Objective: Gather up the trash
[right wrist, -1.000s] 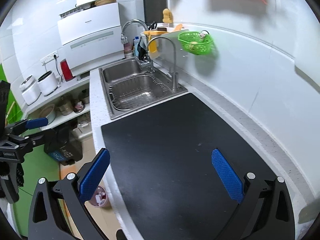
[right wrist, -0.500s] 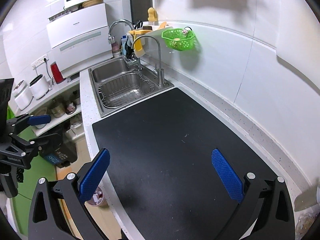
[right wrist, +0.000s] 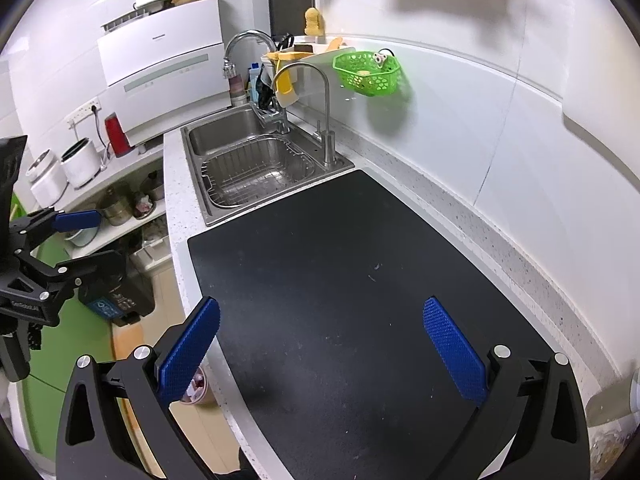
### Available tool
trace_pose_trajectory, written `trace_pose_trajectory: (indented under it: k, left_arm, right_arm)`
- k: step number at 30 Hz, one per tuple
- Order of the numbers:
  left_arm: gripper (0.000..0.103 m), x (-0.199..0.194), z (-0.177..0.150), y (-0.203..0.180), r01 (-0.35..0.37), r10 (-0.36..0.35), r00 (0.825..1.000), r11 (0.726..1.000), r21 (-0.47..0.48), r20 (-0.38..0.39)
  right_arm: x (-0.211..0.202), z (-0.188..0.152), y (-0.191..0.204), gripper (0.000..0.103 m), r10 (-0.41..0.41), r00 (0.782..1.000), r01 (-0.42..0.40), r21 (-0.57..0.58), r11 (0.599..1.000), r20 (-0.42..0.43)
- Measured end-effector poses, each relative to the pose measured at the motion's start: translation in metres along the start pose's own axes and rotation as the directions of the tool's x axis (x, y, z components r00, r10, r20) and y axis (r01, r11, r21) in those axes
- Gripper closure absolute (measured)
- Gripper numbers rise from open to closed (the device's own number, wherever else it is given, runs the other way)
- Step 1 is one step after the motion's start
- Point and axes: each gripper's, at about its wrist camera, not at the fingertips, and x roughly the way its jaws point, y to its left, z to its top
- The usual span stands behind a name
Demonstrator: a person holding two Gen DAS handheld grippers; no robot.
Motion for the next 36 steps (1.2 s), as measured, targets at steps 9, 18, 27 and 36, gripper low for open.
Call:
trace_pose_trajectory:
  k: [9,18,27,36]
  left_arm:
    - [0.003,-0.0002,0.0023,-0.0033,-0.009,0.009,1.000,1.000,-0.004,0.002]
    - [0.003,0.0008,0.0039,-0.0042,-0.020,0.020,1.000,1.000,-0.005,0.007]
    - [0.003,0.0012,0.0041,-0.0039,-0.025,0.025,1.000,1.000,-0.010,0.005]
    - [0.003,0.0002,0.0031,0.0003,-0.029,0.029,1.000,0.999,-0.014,0.007]
  right_arm:
    - [0.0023,-0.0005,-0.0004,0.006,0.005,1.000,-0.005,-0.002,1.000,-0.007]
    - [0.0028,0.0009,-0.0022,0.006,0.006,1.000,-0.006,0.000,1.000,-0.006]
    - [0.0034,0.0020,-0.0012,0.006,0.013,1.000,-0.013,0.000,1.000,-0.005]
    - [0.0047,0.0024,0.0014,0.006,0.015,1.000,-0.015,0.000,1.000,-0.006]
